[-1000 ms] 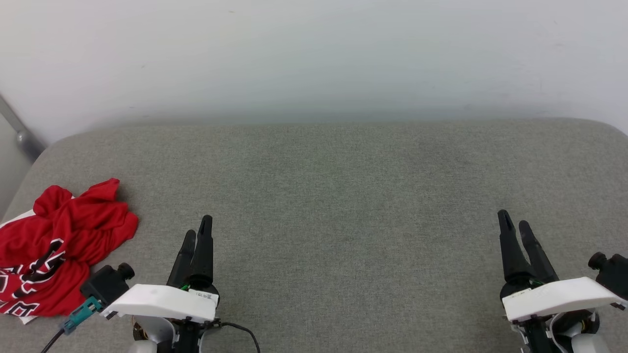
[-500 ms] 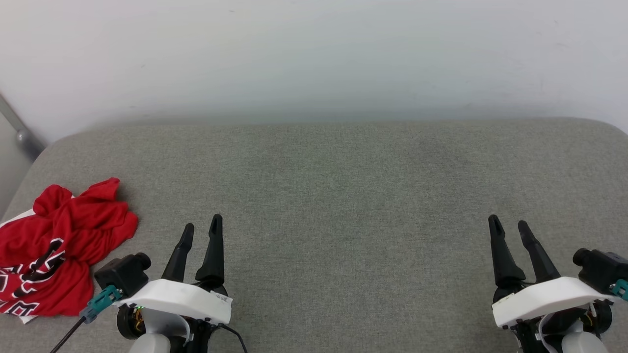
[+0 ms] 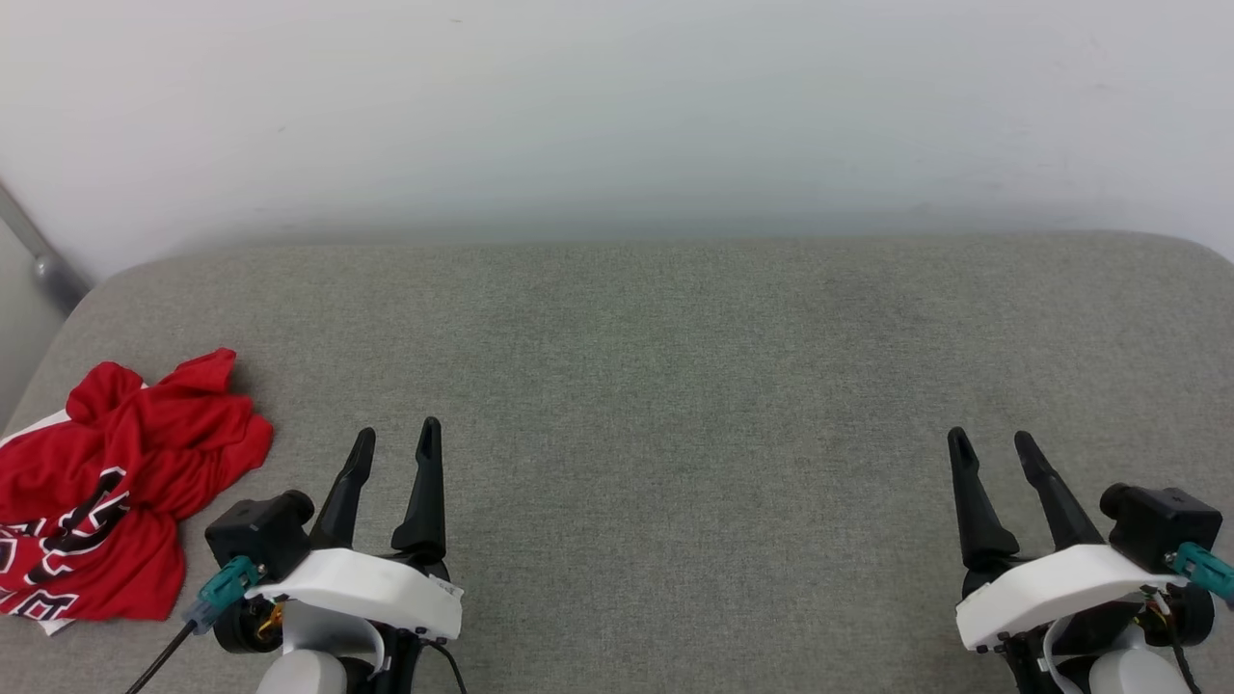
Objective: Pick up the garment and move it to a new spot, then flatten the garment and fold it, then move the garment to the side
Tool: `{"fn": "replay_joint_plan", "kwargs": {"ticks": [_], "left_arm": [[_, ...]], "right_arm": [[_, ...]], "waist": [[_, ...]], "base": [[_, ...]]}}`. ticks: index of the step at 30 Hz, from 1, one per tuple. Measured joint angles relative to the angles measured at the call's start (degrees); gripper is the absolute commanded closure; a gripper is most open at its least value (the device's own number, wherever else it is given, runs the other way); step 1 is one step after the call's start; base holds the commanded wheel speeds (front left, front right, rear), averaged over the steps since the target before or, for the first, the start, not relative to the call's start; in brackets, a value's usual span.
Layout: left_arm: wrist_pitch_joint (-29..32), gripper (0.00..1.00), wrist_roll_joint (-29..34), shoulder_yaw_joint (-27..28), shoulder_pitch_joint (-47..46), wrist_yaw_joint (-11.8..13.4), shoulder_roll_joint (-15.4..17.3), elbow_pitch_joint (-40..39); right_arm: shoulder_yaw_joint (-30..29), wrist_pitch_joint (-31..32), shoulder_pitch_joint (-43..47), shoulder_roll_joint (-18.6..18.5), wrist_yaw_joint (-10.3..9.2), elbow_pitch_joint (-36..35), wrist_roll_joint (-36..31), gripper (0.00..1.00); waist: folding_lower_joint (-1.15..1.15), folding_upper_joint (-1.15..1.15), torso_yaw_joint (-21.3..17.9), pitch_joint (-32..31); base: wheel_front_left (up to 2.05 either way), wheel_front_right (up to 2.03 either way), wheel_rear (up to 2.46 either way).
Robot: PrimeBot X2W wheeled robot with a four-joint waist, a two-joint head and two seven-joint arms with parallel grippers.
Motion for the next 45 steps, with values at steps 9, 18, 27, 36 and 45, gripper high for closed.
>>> {"fn": "replay_joint_plan", "kwargs": {"ticks": [9, 18, 27, 36, 45], "left_arm": [[-1.25, 0.00, 5.80, -0.13, -0.02, 0.54, 0.23, 0.24], [-2.34, 0.00, 10.73, -0.29, -0.02, 1.02, 0.64, 0.81], [-3.36, 0.00, 14.74, -0.37, -0.02, 1.29, 0.69, 1.72], [-4.35, 0.00, 17.92, -0.65, -0.30, 1.49, 0.68, 2.82], [-5.32, 0.00, 20.63, -0.70, -0.74, 1.40, 0.60, 3.70]], "right_arm": [[-0.19, -0.93, -0.21, 0.01, 0.00, -0.04, -4.48, 0.00], [-0.43, -1.62, -0.89, 0.01, 0.01, -0.23, -8.10, 0.00], [-0.35, -2.25, -1.10, 0.01, 0.01, -0.34, -11.38, 0.00], [-0.85, -2.93, -1.08, 0.01, 0.01, -0.19, -13.80, 0.00], [-1.29, -3.68, -1.02, 0.01, 0.01, 0.14, -15.46, 0.00]], "waist": [[0.00, 0.00, 0.12, -0.08], [0.00, 0.00, 0.36, -0.03], [0.00, 0.00, 0.75, -0.14], [0.00, 0.00, 0.88, -0.17], [0.00, 0.00, 0.83, -0.16]], "base": [[0.00, 0.00, 0.00], [0.00, 0.00, 0.00], [0.00, 0.00, 0.00], [0.00, 0.00, 0.00], [0.00, 0.00, 0.00]]}}
